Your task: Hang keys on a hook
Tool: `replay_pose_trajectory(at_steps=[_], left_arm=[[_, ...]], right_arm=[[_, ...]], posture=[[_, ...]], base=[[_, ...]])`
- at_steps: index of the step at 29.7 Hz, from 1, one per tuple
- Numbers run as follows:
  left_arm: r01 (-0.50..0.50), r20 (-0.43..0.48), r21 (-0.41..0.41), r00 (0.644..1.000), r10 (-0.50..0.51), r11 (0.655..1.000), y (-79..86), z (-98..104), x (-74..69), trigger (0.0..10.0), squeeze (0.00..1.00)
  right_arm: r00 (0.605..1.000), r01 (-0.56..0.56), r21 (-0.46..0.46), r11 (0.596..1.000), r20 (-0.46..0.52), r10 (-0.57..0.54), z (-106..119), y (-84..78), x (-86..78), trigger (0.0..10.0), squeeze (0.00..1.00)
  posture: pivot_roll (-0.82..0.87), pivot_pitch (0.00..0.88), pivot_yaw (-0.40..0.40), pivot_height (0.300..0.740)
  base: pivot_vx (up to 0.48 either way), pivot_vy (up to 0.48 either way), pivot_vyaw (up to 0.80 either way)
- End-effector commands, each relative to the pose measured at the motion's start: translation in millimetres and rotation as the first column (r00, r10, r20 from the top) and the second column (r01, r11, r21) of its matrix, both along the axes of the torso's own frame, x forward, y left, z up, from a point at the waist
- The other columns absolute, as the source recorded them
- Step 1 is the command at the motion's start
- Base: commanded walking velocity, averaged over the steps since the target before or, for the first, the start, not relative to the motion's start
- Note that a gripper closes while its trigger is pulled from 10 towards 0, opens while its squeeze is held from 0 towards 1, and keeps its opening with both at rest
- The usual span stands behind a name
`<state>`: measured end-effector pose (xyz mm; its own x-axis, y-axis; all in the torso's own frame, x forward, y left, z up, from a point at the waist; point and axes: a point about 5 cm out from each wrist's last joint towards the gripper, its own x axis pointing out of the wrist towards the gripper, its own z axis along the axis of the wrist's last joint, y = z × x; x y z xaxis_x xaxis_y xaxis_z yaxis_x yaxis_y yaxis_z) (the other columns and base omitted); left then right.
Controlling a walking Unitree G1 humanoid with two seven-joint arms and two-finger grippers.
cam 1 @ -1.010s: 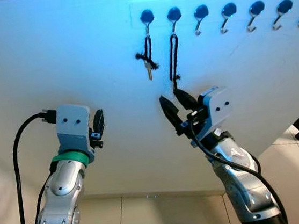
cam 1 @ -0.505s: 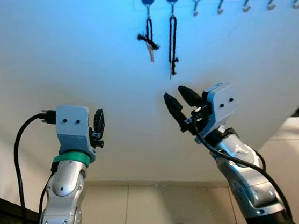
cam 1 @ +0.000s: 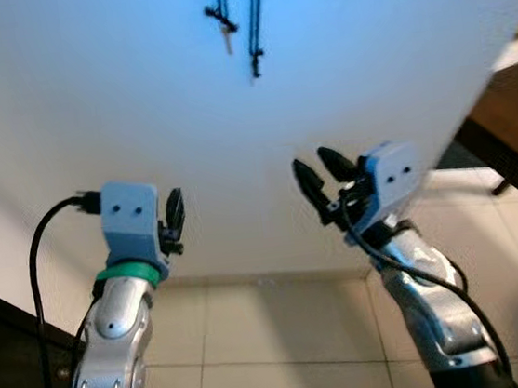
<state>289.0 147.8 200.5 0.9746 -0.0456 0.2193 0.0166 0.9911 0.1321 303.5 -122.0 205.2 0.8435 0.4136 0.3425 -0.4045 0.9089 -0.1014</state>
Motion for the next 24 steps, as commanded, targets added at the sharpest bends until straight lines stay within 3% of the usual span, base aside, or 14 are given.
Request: replay_pose_trajectory(at_steps=[1, 13, 24], left_arm=[[-0.031, -0.036, 0.005, 0.999, 0.031, 1.0, 8.0, -8.7, -3.0, 10.0, 0.0], [-0.036, -0.033, -0.004, 0.999, 0.036, 0.999, 6.8, -7.0, -4.5, 10.0, 0.0], [-0.042, -0.031, -0.017, 0.999, 0.042, 0.999, 4.0, -6.2, -4.8, 10.0, 0.0]], right_arm=[[1.0, -0.027, 0.003, 1.0, -0.01, 0.027, -2.4, 7.1, -1.7, 10.0, 0.0], [0.999, -0.038, -0.006, 0.999, -0.026, 0.038, -2.2, 6.6, -0.6, 10.0, 0.0], [0.998, -0.037, -0.005, 0.999, -0.049, 0.037, -3.8, 3.3, 1.4, 10.0, 0.0]], posture=[[-0.06, 0.13, 0.084, 0.74], [-0.06, 0.154, 0.073, 0.74], [-0.07, 0.166, 0.055, 0.74]], base=[[-0.401, 0.0, 0.0], [-0.401, 0.0, 0.0], [-0.401, 0.0, -0.71]])
